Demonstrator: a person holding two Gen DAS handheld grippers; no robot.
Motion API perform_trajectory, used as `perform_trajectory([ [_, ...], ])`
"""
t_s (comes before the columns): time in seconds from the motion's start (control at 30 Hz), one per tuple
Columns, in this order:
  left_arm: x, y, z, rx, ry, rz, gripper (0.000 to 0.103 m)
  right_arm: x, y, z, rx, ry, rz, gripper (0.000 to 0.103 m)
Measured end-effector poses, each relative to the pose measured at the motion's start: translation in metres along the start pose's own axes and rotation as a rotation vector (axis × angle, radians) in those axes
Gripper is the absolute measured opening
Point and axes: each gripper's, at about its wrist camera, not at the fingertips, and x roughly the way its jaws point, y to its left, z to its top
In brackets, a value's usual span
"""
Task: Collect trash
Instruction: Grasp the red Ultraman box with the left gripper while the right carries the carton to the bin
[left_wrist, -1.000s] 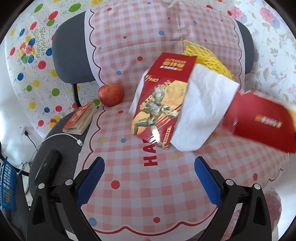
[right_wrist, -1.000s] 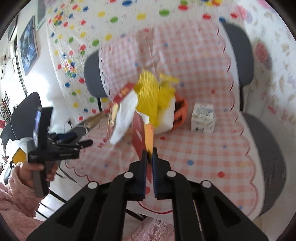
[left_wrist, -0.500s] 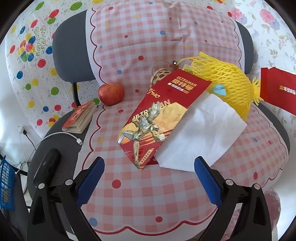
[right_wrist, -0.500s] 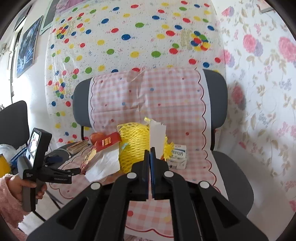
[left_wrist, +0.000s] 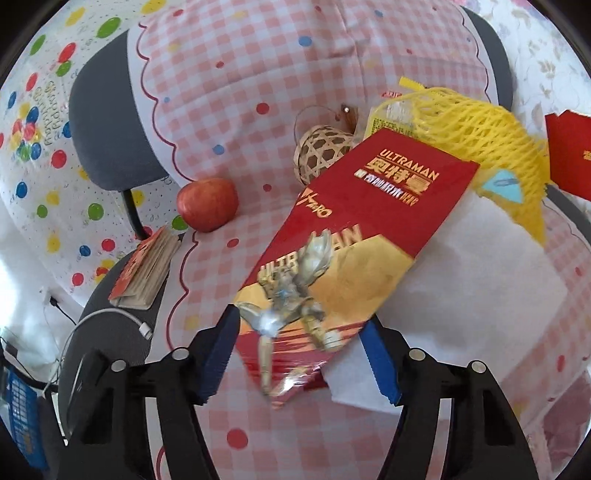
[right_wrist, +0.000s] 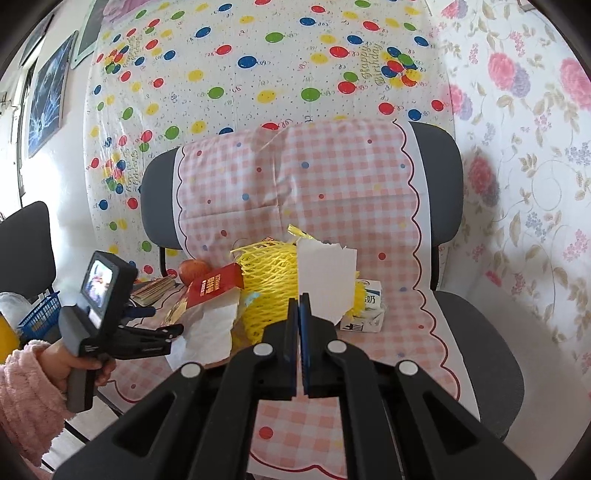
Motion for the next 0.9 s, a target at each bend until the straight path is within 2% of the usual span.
perform_trajectory([
  [0.03,0.002,0.000,0.001,0.001,0.004,0.000,0.055,0.000,0.000,0.000,0.001,0.001,-0.002,0.001],
  [0.1,0.001,0.003,0.003,-0.003,-0.005,0.007,0.029,0.000,-0.002,0.000,0.006,0.002,-0.005,0.001],
  [0.3,-0.041,0.026,0.009,-0.079,-0.126,0.018,0.000,-0.008,-0.007,0.005,0.004,-0.031,-0.051,0.001],
  [0.43,-0.075,0.042,0.018,-0.168,-0.189,-0.037,0.000,-0.021,-0.011,0.012,0.012,-0.088,-0.091,0.001],
  [0.53,-0.096,0.036,0.023,-0.181,-0.221,-0.106,0.000,-0.032,-0.015,0.020,0.019,-0.139,-0.111,0.001],
  [0.63,-0.116,0.011,0.024,-0.144,-0.232,-0.222,0.000,-0.044,-0.016,0.024,0.020,-0.166,-0.120,0.001],
  [0.73,-0.129,-0.021,0.023,-0.084,-0.240,-0.307,0.000,-0.051,-0.016,0.023,0.012,-0.159,-0.134,0.001],
  [0.9,-0.137,-0.072,0.014,-0.003,-0.248,-0.388,0.000,-0.065,-0.017,0.009,0.026,-0.142,-0.167,0.001],
])
